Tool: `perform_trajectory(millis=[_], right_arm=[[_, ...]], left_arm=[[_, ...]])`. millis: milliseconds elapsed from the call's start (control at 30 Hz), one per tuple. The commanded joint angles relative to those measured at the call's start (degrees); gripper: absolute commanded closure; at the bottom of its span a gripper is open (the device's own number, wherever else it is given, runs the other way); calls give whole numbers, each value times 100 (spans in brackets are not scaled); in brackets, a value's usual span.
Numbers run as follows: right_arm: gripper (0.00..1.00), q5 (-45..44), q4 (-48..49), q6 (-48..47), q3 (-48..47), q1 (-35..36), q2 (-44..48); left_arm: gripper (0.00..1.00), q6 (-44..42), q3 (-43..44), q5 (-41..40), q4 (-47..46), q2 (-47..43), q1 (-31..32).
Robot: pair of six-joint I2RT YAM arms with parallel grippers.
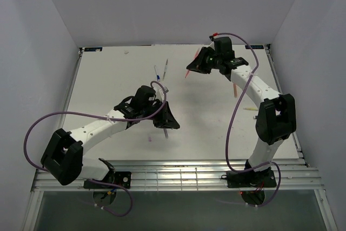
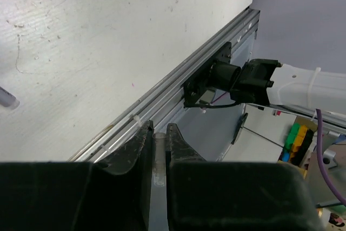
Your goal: Open the pen caps
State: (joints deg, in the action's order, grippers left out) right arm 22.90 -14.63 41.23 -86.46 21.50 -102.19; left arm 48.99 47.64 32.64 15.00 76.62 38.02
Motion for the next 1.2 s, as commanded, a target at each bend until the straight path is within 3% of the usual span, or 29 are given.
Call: perform_trajectory(millis=[0,100,267,367,567,1167], right_arm=[[92,-866,232,-362,-74,197,208],[92,-656,-608,-615,-589,197,-37],[92,110,-2004,-1476,-434,434,-222],[92,5,-2044,-1873,276,855,75],[92,286,-1490,-1777,1648,1207,446],[92,418,-1648,-1873,1192,1832,-608]], left_arm=[[100,-83,70,323,195,-112,-5],[100,-162,184,-301,634,-235,-14],[100,-320,395,-1531,1844,-480,-145],[100,-285,317,-2200,2330,-709,-330],[100,-153,18,-3473,2945,-956,-374],[100,242,-730,-3871,3044,-377,-401]])
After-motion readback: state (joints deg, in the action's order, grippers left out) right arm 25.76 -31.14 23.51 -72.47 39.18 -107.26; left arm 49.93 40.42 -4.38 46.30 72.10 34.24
